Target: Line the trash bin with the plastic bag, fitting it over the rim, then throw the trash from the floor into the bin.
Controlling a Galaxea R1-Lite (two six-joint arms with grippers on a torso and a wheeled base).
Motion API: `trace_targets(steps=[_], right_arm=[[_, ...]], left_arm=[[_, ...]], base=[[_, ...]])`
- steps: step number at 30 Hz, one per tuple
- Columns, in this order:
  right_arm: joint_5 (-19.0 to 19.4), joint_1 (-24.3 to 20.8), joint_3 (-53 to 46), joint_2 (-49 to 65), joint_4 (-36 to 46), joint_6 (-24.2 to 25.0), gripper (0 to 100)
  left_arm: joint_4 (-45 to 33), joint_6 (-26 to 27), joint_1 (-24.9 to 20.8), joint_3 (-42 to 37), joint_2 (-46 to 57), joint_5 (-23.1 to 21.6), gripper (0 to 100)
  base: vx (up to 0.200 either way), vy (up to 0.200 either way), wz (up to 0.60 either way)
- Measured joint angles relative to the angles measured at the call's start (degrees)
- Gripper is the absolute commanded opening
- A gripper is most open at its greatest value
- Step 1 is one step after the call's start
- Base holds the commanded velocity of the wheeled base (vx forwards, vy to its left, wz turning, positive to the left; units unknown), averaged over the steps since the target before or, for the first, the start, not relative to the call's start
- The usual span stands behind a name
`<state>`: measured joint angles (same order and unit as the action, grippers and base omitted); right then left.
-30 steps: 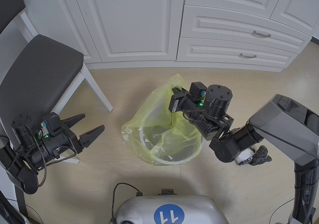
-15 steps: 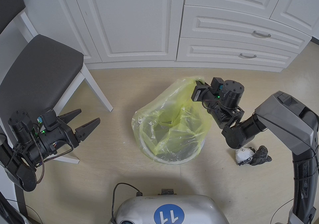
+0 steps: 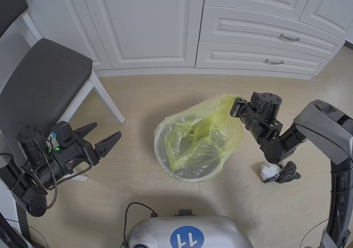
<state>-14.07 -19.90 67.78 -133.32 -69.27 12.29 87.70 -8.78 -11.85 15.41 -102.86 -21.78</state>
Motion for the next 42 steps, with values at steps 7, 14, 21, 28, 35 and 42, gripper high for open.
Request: trace_targets(steps=[7, 14, 21, 28, 35, 42], right_arm=[[0.0, 1.2, -0.4, 2.0, 5.0, 0.0, 0], [0.0, 0.2, -3.8, 7.5, 5.1, 0.9, 0], [-0.2, -5.8, -10.6, 18.4, 8.7, 2.1, 0], [-0.2, -10.9, -13.4, 25.7, 8.0, 4.8, 0], [-0.5, -10.6, -13.8, 24.9, 10.8, 3.3, 0], [-0.8, -10.2, -16.8, 26.6, 19.0, -0.8, 0]], left_arm=[[0.0, 0.1, -1.9, 0.4, 0.2, 1.5, 100], [0.0, 0.1, -2.5, 0.4, 0.2, 1.6, 100], [0.1, 0.2, -2.8, 0.3, 0.4, 1.6, 100], [0.1, 0.2, -3.5, 0.2, 0.4, 1.6, 100], [0.0, 0.3, -4.3, 0.0, 0.0, 1.7, 100], [0.0, 0.3, -4.5, -0.1, -0.3, 1.6, 100]], base=[[0.0, 0.0, 0.0], [0.0, 0.0, 0.0], [0.0, 0.0, 0.0], [0.0, 0.0, 0.0], [0.0, 0.0, 0.0], [0.0, 0.0, 0.0]])
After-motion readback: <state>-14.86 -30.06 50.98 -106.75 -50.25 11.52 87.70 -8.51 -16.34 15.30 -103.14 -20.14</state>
